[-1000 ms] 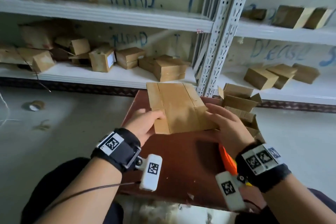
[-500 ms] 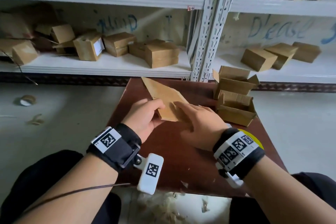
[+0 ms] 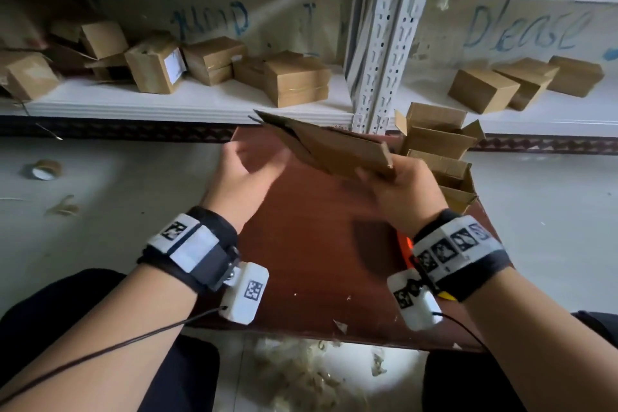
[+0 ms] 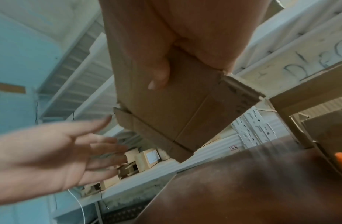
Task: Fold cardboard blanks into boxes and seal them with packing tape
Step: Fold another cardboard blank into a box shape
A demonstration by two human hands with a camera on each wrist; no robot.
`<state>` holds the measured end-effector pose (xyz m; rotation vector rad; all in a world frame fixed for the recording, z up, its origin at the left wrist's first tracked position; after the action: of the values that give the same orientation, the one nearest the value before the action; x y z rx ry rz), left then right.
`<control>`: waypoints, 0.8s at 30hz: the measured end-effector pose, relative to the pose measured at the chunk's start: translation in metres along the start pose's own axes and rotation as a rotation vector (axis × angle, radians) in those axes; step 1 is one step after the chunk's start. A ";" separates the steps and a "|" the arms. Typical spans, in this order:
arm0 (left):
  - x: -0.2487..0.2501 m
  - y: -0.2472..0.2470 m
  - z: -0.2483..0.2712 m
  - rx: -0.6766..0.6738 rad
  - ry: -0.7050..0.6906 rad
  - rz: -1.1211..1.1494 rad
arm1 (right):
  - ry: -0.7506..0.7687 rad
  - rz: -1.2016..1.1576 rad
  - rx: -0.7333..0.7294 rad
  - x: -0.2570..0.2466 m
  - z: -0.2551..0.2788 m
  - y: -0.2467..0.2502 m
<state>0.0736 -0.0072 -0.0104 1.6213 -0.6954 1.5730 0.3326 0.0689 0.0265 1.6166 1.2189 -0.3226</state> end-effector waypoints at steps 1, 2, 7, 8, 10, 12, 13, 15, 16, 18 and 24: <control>-0.001 0.007 -0.003 0.016 -0.044 -0.091 | 0.005 -0.107 -0.020 -0.003 0.001 0.001; -0.002 0.009 -0.004 0.007 -0.084 -0.154 | 0.018 -0.205 -0.046 -0.007 0.004 0.002; 0.021 0.014 0.003 -0.074 -0.297 -0.115 | 0.044 -0.352 -0.106 -0.011 0.012 0.005; 0.026 0.017 0.003 -0.067 -0.341 -0.120 | 0.008 -0.386 -0.093 -0.009 0.011 0.007; 0.034 0.021 0.008 -0.068 -0.398 -0.186 | -0.019 -0.434 -0.063 -0.006 0.011 0.013; 0.041 0.017 0.016 -0.093 -0.475 -0.186 | 0.028 -0.406 -0.033 -0.011 0.012 0.019; 0.043 0.015 0.020 -0.109 -0.499 -0.158 | 0.058 -0.376 -0.029 -0.014 0.012 0.020; 0.043 0.013 0.021 -0.133 -0.526 -0.095 | 0.079 -0.369 -0.047 -0.016 0.015 0.017; 0.042 0.013 0.020 -0.147 -0.534 -0.077 | 0.065 -0.391 -0.051 -0.015 0.017 0.015; 0.045 0.008 0.024 -0.188 -0.546 -0.092 | 0.043 -0.410 -0.030 -0.012 0.021 0.013; 0.041 -0.002 0.027 -0.242 -0.535 0.074 | 0.050 -0.226 -0.035 -0.002 0.028 0.007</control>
<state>0.0941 -0.0231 0.0315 1.8552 -1.1865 1.0475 0.3469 0.0451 0.0197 1.4665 1.4419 -0.4023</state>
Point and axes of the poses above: each hand's wrist, its own z-axis away from the middle knuckle, its own y-axis out of the back of the hand, x = y × z, the point moved 7 cm from there along -z, towards the middle knuckle, and after that the axes turned 3 degrees about z, right-handed, at the moved point
